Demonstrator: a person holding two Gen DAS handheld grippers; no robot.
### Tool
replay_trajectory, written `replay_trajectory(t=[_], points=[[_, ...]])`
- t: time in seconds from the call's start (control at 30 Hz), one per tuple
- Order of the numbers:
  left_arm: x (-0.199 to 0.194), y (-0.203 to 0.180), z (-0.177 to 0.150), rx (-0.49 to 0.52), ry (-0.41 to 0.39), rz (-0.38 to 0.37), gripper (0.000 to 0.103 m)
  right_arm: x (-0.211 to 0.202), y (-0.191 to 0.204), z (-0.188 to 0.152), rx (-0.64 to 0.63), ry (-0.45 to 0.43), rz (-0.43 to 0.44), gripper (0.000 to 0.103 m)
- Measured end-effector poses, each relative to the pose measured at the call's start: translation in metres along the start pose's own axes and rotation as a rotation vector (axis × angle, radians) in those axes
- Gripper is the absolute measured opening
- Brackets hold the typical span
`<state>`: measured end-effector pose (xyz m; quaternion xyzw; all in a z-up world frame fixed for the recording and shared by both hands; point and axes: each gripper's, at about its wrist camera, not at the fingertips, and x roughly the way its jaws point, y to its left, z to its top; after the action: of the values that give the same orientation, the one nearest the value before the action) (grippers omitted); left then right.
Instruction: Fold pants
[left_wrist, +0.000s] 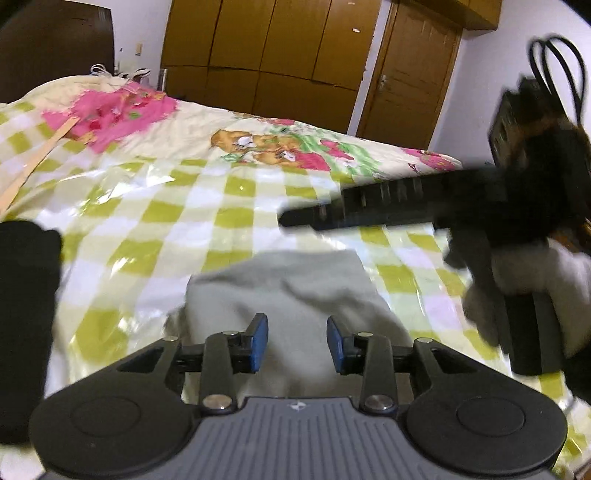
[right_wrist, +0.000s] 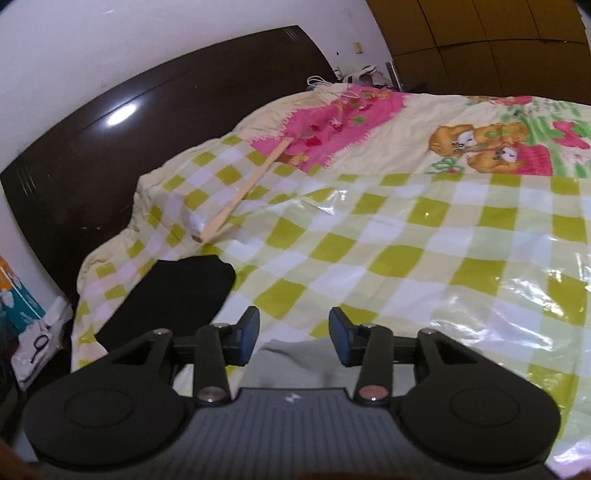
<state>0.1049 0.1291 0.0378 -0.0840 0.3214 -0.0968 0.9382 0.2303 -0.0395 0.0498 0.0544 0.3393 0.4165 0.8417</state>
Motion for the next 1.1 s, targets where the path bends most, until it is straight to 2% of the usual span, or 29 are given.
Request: replay_trajectory(t=[0.2, 0.37, 0.47, 0.53, 0.63, 0.73, 0.8, 0.93, 1.03, 1.1], points=[[0.049, 0.014, 0.018, 0.028, 0.018, 0.027, 0.047, 0.016, -0.033, -0.022, 0.073, 0.039, -0.085, 0.044], [0.066, 0.044, 0.008, -0.009, 0.065, 0.142, 0.048, 0.016, -0.050, -0.042, 0.088, 0.077, -0.112, 0.044], [0.060, 0.060, 0.001, -0.050, 0.076, 0.194, 0.055, 0.007, -0.057, -0.051, 0.123, 0.077, -0.121, 0.043], [0.048, 0.065, -0.002, -0.093, 0.067, 0.192, 0.055, -0.006, -0.059, -0.056, 0.148, 0.055, -0.123, 0.043], [0.021, 0.060, -0.009, -0.102, 0.046, 0.183, 0.055, -0.028, -0.058, -0.067, 0.185, 0.048, -0.123, 0.047], [-0.002, 0.051, -0.019, -0.141, 0.043, 0.097, 0.055, -0.043, -0.056, -0.083, 0.209, 0.085, -0.113, 0.050], [-0.009, 0.040, -0.025, -0.125, 0.045, 0.084, 0.056, -0.047, -0.054, -0.095, 0.234, 0.115, -0.106, 0.054], [-0.003, 0.030, -0.039, -0.114, 0.098, 0.071, 0.059, -0.052, -0.053, -0.112, 0.270, 0.142, -0.101, 0.056], [0.010, 0.033, -0.048, -0.110, 0.156, 0.093, 0.061, -0.052, -0.062, -0.123, 0.391, 0.139, -0.033, 0.059], [0.014, 0.036, -0.050, -0.110, 0.168, 0.099, 0.065, -0.047, -0.064, -0.126, 0.419, 0.141, -0.001, 0.061]])
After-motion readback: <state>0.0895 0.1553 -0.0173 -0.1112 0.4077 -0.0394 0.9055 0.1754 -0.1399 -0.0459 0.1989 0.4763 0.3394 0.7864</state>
